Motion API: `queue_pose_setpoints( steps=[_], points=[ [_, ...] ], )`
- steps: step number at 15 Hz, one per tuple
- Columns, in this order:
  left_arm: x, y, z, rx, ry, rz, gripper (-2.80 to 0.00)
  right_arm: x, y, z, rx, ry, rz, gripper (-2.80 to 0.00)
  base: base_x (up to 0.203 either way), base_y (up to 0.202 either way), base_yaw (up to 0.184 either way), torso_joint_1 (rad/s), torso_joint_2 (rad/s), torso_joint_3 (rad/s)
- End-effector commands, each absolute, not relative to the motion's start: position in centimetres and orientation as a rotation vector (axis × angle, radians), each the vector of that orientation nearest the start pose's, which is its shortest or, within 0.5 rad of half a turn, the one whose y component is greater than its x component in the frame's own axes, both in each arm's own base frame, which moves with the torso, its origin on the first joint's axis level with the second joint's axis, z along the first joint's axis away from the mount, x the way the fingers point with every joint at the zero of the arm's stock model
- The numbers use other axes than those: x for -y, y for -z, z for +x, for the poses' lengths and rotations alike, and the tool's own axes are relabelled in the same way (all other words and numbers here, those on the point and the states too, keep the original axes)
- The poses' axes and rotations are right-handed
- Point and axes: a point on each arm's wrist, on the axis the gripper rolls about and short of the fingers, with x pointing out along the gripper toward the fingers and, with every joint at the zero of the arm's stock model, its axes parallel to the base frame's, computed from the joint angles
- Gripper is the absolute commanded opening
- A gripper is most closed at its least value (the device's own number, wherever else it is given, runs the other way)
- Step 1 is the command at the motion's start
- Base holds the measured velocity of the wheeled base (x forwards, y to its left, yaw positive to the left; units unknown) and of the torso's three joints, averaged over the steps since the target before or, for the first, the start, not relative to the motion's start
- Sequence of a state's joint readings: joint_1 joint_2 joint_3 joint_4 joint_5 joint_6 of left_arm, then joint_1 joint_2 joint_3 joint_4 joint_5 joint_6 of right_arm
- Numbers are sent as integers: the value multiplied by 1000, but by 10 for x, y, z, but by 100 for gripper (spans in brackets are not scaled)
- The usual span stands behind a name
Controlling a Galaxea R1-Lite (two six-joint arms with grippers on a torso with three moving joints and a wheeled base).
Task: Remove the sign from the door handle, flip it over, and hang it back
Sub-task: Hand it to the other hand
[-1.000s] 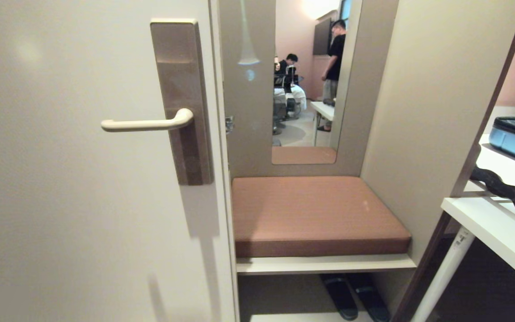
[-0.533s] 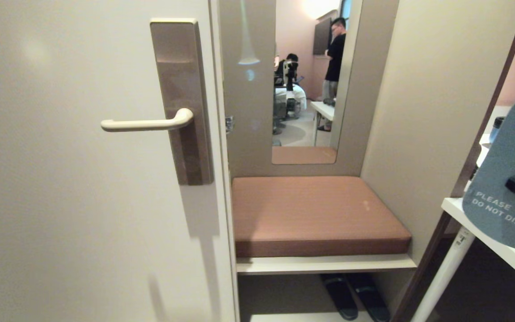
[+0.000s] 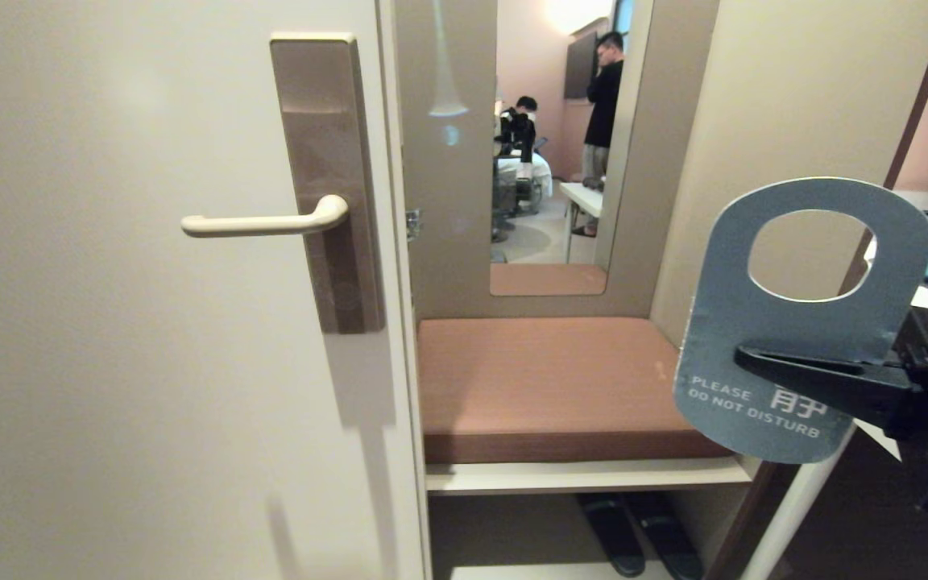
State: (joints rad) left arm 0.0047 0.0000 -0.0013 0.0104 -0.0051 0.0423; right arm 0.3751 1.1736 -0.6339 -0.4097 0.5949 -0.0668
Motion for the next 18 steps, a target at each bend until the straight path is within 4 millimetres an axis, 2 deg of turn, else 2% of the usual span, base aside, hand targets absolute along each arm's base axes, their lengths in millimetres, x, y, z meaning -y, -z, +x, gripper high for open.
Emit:
queue_pose_setpoints(
  steps=[1,4,8,12,15,18],
  points=[
    [0,-75,-23,-12,16,52,-280,-94,-231,183,-149,-1013,-45,-280,0,0,0,0,0,0],
    [1,-88,-23,-7,39,47,-280,-99,-229,191,-157,-1020,-46,-280,0,0,0,0,0,0],
    [2,-133,-7,-72,139,-3,-280,-102,-226,197,-172,-1022,-45,-280,0,0,0,0,0,0],
    [10,-185,26,-111,372,-69,-280,-104,-226,202,-129,-1020,-47,-280,0,0,0,0,0,0],
    [26,-219,50,-123,568,-113,-280,-105,-226,205,-120,-1024,-46,-280,0,0,0,0,0,0],
    [45,-225,66,-175,778,-120,-280,-106,-228,205,-113,-1052,-44,-280,0,0,0,0,0,0]
  ],
)
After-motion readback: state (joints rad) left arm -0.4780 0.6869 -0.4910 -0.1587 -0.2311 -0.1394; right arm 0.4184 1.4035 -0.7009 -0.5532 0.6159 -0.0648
